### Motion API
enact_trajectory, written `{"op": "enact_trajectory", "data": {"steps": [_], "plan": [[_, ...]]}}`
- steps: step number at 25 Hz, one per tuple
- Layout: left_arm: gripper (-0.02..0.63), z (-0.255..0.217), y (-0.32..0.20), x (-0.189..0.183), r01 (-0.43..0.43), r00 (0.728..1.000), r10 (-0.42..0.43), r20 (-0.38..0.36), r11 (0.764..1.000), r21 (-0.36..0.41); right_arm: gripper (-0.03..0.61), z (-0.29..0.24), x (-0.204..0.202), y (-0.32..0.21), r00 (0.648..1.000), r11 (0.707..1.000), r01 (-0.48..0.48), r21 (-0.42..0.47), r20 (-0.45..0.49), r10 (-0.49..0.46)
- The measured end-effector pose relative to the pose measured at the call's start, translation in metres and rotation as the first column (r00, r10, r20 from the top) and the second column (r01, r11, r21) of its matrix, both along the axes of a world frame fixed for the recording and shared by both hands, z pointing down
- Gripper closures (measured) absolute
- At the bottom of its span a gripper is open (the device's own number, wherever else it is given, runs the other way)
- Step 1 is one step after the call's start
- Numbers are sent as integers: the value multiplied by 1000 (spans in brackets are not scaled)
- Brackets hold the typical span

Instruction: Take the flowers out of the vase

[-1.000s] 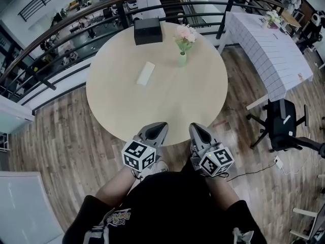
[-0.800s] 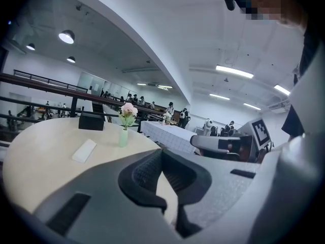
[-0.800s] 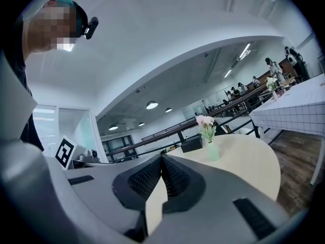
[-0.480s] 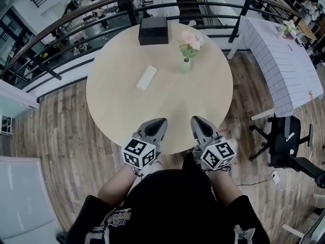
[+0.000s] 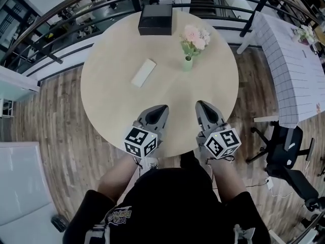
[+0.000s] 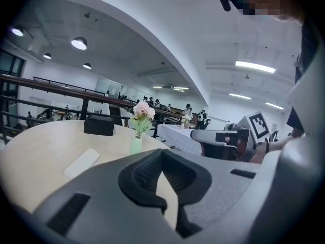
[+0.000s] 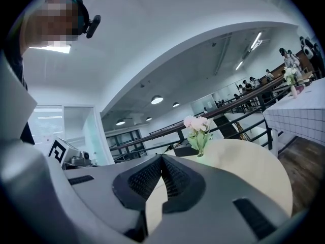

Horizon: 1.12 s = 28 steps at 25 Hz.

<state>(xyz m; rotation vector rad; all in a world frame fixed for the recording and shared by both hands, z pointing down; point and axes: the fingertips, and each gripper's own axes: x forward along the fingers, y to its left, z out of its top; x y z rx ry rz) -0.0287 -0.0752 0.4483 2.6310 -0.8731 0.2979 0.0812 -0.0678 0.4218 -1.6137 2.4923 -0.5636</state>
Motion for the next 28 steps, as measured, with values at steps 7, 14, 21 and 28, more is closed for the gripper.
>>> {"op": "enact_trajectory", "data": {"steps": [7,14,21,28], "plan": [[606,27,-47,36,59,998,-59,-4,998,9,557,22,29,-49,999,999,38,-24,-16,-38],[604,61,-98,63,125,992,-125,17,992,7,557,49,54,-96,998,997,59,-50,-22,-60],[510,92,-147,87,133,988,-135,77,991,32,557,72,73,-134,997,995,70,-73,-21,-71],[384,125,-183,113,112,984,-119,135,992,58,557,93,85,-158,995,990,96,-103,-12,-98]]}}
